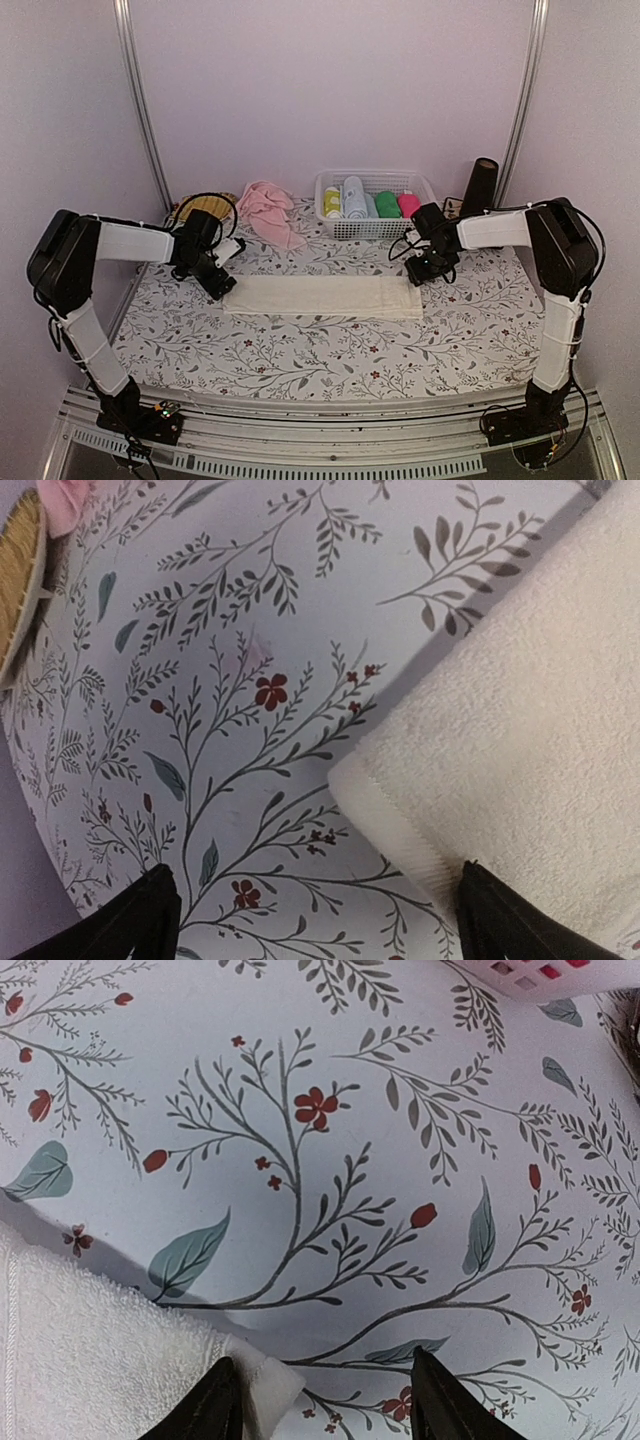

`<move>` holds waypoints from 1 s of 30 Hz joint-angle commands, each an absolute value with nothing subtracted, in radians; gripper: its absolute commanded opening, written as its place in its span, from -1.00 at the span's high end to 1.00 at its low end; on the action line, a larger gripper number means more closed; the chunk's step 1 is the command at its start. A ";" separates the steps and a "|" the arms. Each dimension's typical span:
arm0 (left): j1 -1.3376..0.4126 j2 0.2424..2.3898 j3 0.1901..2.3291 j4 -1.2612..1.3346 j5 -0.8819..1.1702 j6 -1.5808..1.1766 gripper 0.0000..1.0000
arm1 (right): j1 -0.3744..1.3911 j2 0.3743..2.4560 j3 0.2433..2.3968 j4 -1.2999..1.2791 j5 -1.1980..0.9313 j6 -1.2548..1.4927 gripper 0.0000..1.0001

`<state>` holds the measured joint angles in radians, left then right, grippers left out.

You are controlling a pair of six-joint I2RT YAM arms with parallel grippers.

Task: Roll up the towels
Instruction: Smooth out the towel at the center of the board.

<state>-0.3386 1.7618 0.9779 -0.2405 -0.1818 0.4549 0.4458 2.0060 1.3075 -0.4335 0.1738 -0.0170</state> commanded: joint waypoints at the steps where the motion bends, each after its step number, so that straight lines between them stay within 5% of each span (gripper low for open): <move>1: -0.326 1.700 1.091 -0.321 -0.160 0.428 -0.93 | 0.452 1.917 1.288 -0.495 0.168 -0.012 -0.22; 17: -0.331 1.819 1.111 -0.208 -0.142 0.461 -0.93 | 0.456 1.556 0.927 -0.340 -0.070 0.145 -0.32; 30: -0.309 1.845 1.064 -0.129 -0.217 0.483 -0.93 | 0.457 1.584 0.802 -0.188 -0.133 0.255 -0.15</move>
